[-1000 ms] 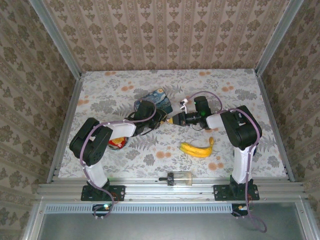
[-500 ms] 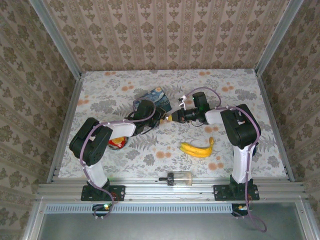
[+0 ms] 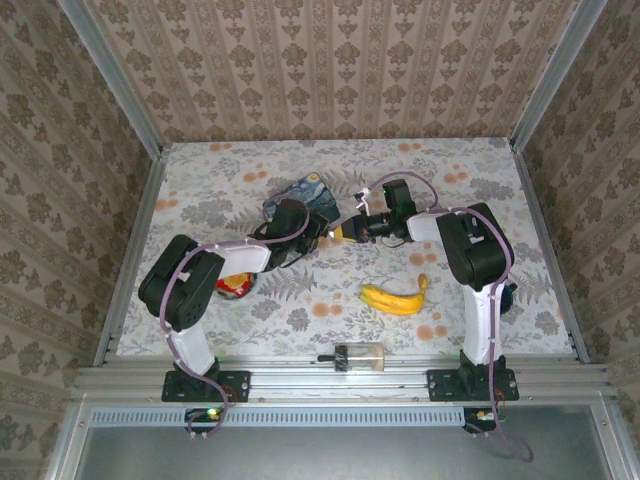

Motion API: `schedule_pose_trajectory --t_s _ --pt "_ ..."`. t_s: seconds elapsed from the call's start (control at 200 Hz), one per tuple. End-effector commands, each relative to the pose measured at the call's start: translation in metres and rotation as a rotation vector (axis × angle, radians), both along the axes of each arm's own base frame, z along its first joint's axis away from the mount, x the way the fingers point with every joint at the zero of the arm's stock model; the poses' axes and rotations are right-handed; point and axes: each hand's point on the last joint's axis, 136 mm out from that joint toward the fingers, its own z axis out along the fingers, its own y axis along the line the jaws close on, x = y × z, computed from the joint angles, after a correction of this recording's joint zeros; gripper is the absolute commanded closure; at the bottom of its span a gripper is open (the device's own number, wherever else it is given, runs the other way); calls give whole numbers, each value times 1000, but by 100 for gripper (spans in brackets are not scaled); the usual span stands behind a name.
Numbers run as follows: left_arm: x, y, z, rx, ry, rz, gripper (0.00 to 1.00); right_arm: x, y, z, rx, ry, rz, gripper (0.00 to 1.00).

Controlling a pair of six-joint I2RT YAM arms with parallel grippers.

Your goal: Unlock a padlock with a key

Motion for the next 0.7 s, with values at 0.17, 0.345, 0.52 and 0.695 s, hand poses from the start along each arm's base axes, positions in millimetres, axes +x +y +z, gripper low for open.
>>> schedule_pose_trajectory --t_s 0.17,0.345,0.52,0.695 --pt "-94 -64 -19 -86 225 -391 100 48 19 84 69 -393 -57 100" --pt "-95 -65 -17 -91 228 -395 100 61 13 72 -25 -353 -97 100" --pt "-95 -61 -16 -83 220 -384 100 65 8 67 -39 -319 -139 94" --pt "-90 -47 -19 -79 222 -331 100 55 3 65 -60 -296 -157 92"
